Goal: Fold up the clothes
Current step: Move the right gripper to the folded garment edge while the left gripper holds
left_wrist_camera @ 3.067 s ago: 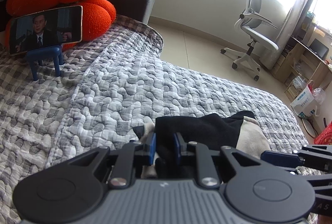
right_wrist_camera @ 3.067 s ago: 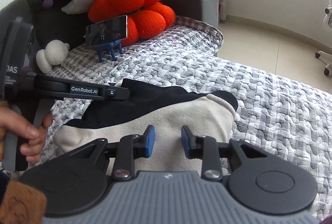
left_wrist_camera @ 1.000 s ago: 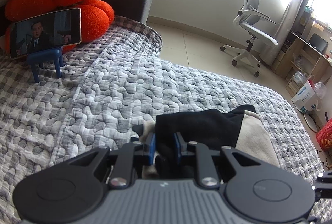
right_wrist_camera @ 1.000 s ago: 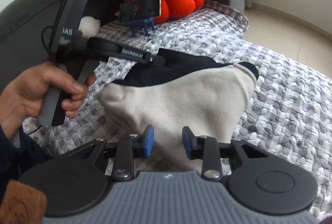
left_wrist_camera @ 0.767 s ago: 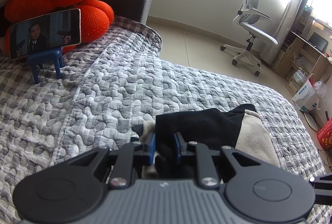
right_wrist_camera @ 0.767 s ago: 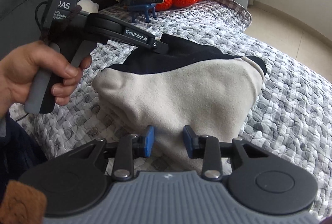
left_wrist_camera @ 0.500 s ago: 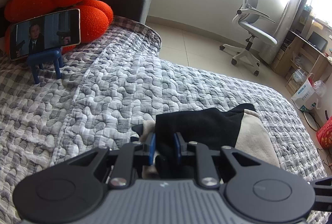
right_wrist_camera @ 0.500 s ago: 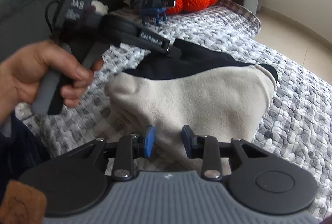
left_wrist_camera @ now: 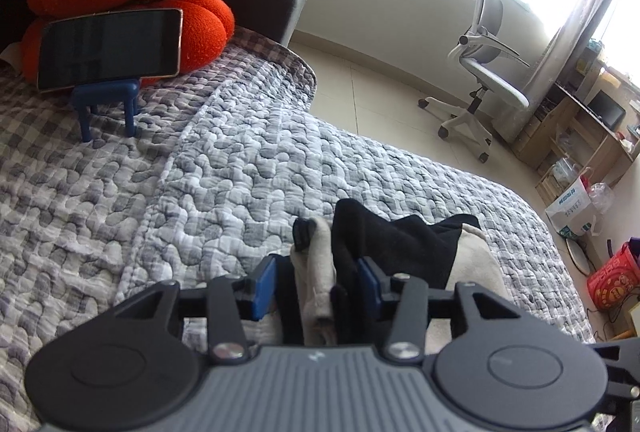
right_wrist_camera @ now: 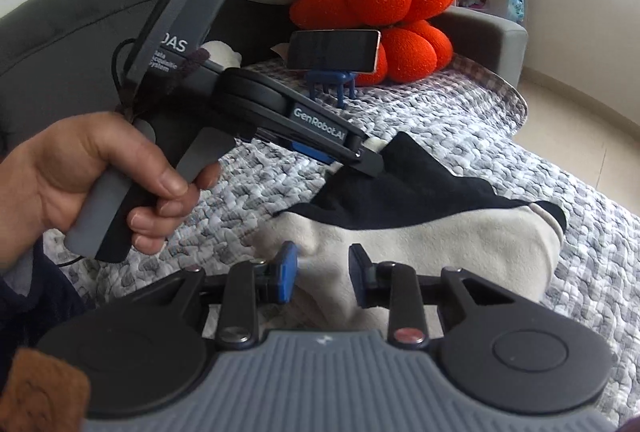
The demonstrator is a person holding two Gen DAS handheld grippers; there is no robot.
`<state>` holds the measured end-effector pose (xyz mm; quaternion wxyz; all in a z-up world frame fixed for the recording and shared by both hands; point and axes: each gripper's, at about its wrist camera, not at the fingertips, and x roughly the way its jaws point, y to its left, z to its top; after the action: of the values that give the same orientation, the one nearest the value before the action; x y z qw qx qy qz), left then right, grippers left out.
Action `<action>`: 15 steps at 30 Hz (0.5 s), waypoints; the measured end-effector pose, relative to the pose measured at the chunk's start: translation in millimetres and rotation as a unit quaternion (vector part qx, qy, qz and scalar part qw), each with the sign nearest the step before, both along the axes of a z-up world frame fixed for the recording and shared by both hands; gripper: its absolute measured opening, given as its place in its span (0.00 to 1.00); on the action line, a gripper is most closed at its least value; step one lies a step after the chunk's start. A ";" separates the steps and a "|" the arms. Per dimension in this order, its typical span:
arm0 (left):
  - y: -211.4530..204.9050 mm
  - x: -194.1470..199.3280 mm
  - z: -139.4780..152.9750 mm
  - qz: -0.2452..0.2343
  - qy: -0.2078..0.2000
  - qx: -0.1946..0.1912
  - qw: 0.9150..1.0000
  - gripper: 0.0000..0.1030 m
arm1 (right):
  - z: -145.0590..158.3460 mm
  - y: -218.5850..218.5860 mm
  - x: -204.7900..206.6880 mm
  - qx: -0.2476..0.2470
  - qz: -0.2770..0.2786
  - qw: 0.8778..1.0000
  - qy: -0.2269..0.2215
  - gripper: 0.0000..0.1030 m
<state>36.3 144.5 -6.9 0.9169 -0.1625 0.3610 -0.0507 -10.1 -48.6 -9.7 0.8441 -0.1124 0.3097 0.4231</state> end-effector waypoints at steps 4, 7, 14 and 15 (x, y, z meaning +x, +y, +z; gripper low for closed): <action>9.4 -1.7 0.5 0.015 0.001 -0.011 1.000 0.44 | -7.8 16.0 0.5 -0.016 0.003 1.000 0.005 0.28; 16.8 -3.3 0.6 0.031 0.002 -0.007 1.000 0.44 | -15.8 27.9 1.3 -0.033 0.003 0.999 0.009 0.29; 28.5 -6.7 0.1 0.050 0.005 -0.019 0.999 0.44 | -24.3 35.5 -2.1 -0.060 0.003 0.998 -0.007 0.30; 28.6 -6.7 0.2 0.050 0.004 -0.020 0.999 0.44 | -23.2 33.1 -2.5 -0.054 0.004 0.998 -0.007 0.30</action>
<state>29.6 173.1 -6.8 0.9132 -0.1994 0.3551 -0.0112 -12.6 -15.5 -32.9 0.8373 -0.1625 0.3256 0.4080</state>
